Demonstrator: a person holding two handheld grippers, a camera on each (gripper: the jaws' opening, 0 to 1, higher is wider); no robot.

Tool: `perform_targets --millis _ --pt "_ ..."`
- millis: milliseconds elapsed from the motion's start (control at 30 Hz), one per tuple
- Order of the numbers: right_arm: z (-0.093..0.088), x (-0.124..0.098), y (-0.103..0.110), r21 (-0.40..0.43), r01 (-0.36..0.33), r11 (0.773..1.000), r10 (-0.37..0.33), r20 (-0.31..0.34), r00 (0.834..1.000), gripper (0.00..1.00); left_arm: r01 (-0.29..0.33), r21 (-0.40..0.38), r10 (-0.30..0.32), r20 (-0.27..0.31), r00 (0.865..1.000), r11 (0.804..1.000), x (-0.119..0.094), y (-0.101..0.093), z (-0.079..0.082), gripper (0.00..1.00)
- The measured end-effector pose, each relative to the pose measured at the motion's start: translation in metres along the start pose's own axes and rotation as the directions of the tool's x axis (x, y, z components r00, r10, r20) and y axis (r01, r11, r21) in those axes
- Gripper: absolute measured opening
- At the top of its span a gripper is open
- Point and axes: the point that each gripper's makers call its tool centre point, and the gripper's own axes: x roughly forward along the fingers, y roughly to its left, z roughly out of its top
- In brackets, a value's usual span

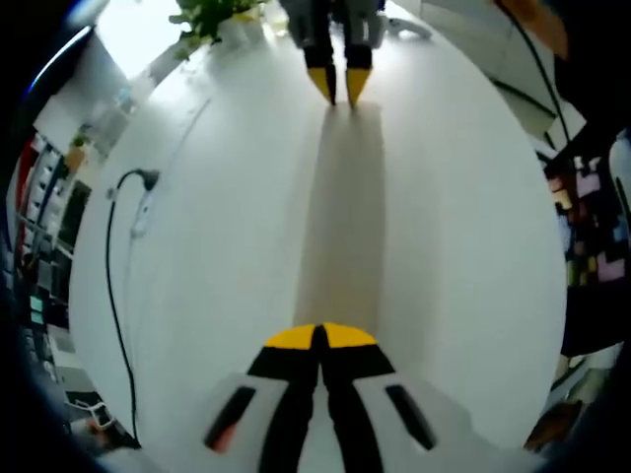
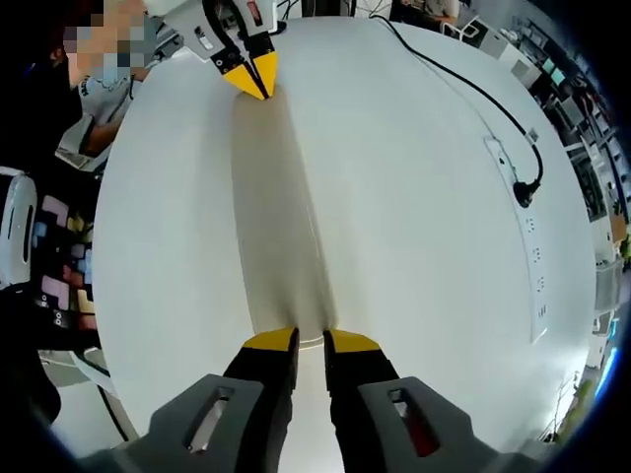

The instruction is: Arrange the utensils inside the cutlery case until each visible utensil rests in its matching compartment.

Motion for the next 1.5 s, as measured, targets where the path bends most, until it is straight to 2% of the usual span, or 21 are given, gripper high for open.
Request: perform_targets --millis 133,167,200,267,300,333,400,500,567,700,767,900,967,1100,1167,1333,1500 --pt "-0.001 -0.001 -0.002 0.032 0.029 0.999 -0.031 0.052 0.998 0.11 -0.018 0.026 0.018 0.002 1.000 0.999 0.000 0.001 0.002 0.01" --pt "-0.001 -0.002 -0.005 0.043 0.046 0.998 -0.048 0.063 0.997 0.14 -0.019 0.026 0.019 0.003 1.000 0.999 0.000 0.002 0.002 0.01" --pt "-0.003 -0.003 -0.005 0.052 0.042 0.998 -0.045 0.056 0.997 0.21 -0.015 0.013 0.015 0.010 1.000 1.000 -0.001 0.003 0.002 0.04" --pt "-0.005 -0.003 -0.007 0.068 0.049 0.996 -0.052 0.057 0.997 0.29 -0.052 -0.043 0.053 0.010 0.999 0.998 -0.003 0.011 0.001 0.15" --pt "-0.005 -0.004 -0.006 0.065 0.046 0.997 -0.050 0.062 0.997 0.34 -0.048 -0.035 0.048 0.009 0.999 0.998 -0.005 0.016 0.000 0.24" --pt "0.002 -0.002 -0.002 0.022 0.022 1.000 -0.024 0.113 0.993 0.38 -0.045 -0.052 0.046 0.024 0.999 0.998 -0.007 0.017 0.001 0.30" --pt "0.004 -0.002 0.011 0.012 -0.026 1.000 0.024 0.131 0.991 0.48 0.006 -0.070 -0.001 0.070 0.998 0.998 -0.008 0.009 0.008 0.42" --pt "0.005 0.003 0.013 -0.017 -0.025 1.000 0.027 0.122 0.992 0.62 0.069 -0.060 -0.064 0.089 0.994 0.996 -0.009 -0.002 0.012 0.59" --pt "0.004 0.007 0.013 -0.019 -0.032 0.999 0.034 0.102 0.994 0.65 0.098 -0.061 -0.093 0.084 0.992 0.993 -0.006 -0.007 0.014 0.66" --pt "0.003 0.019 0.013 -0.039 -0.050 0.998 0.053 0.077 0.996 0.69 0.106 -0.027 -0.105 0.012 0.994 0.994 0.009 -0.012 0.008 0.78" --pt "0.005 0.025 0.016 -0.055 -0.068 0.996 0.072 0.070 0.995 0.69 0.120 -0.015 -0.120 -0.005 0.993 0.993 0.016 -0.017 0.008 0.78" --pt "0.008 0.030 0.021 -0.082 -0.083 0.993 0.087 0.053 0.995 0.67 0.138 -0.010 -0.138 -0.001 0.990 0.990 0.024 -0.021 0.010 0.77" --pt "0.007 0.029 0.019 -0.111 -0.072 0.991 0.076 0.032 0.997 0.65 0.142 -0.010 -0.142 0.003 0.990 0.990 0.027 -0.021 0.010 0.76" --pt "0.006 0.030 0.014 -0.115 -0.057 0.992 0.060 0.022 0.998 0.58 0.148 -0.003 -0.148 -0.017 0.989 0.989 0.033 -0.023 0.005 0.72" --pt "0.005 0.030 0.011 -0.151 -0.027 0.988 0.026 -0.006 1.000 0.56 0.162 -0.014 -0.162 0.007 0.987 0.987 0.032 -0.024 0.008 0.69" --pt "0.007 0.030 0.011 -0.146 -0.036 0.989 0.028 -0.054 0.998 0.55 0.170 -0.010 -0.170 0.025 0.985 0.985 0.031 -0.026 0.008 0.68" --pt "0.005 0.031 0.010 -0.152 -0.044 0.987 0.019 -0.159 0.987 0.55 0.173 -0.008 -0.172 0.066 0.983 0.985 0.031 -0.026 0.010 0.68"
